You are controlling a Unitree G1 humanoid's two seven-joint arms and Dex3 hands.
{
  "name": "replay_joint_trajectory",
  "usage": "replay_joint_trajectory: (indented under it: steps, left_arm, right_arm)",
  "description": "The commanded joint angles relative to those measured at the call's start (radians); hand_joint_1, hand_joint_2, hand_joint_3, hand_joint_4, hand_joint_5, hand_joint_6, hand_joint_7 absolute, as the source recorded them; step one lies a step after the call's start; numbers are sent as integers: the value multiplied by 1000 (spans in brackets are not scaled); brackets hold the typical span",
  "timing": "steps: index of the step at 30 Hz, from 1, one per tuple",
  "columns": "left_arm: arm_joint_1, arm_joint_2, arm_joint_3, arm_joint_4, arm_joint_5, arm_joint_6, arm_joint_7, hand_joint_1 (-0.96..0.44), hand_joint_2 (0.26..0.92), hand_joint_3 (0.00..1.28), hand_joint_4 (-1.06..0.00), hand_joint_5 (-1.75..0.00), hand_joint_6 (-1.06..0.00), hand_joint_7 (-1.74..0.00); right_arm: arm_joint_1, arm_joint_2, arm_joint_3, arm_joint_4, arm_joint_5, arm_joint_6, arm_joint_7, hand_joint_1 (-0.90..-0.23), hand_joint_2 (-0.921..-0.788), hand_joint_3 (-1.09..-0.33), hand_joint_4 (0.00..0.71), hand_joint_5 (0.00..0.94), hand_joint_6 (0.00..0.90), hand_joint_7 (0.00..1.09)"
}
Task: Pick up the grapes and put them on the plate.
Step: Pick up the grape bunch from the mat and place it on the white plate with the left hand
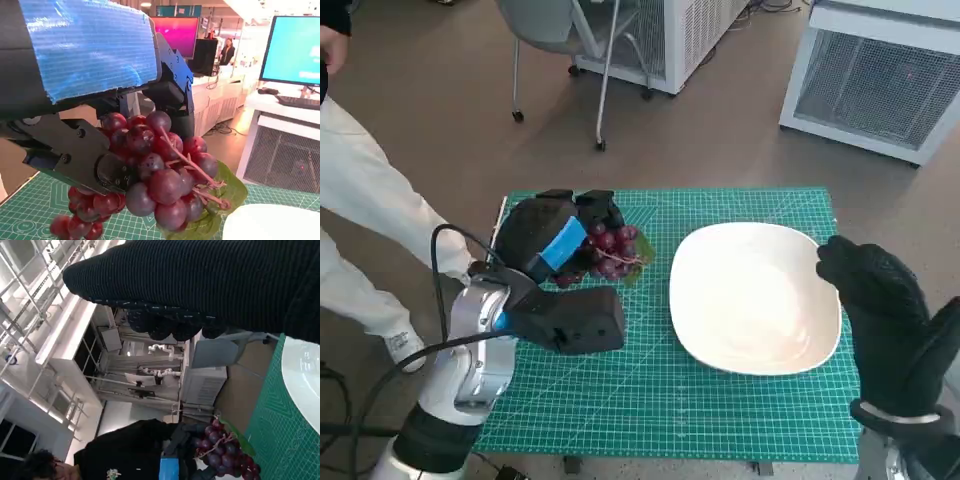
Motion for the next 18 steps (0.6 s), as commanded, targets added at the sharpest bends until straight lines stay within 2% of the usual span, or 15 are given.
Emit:
replay_joint_trajectory:
  steps: [1,11,18]
  left_arm:
    - [-1,-1,9,11,-7,-16,17,3,917,39,-756,-1074,-636,-1174]
    - [-57,-70,-11,71,-53,-38,7,3,917,24,-764,-1120,-666,-1091]
    - [-129,-143,-66,131,-56,-64,9,3,915,21,-763,-1109,-681,-1094]
  right_arm:
    - [19,8,-3,11,9,7,-5,-315,-921,-568,516,528,268,884]
    - [17,11,-1,4,12,14,-8,-316,-921,-567,519,528,270,883]
    - [26,12,1,-10,12,15,-8,-316,-921,-565,521,527,274,880]
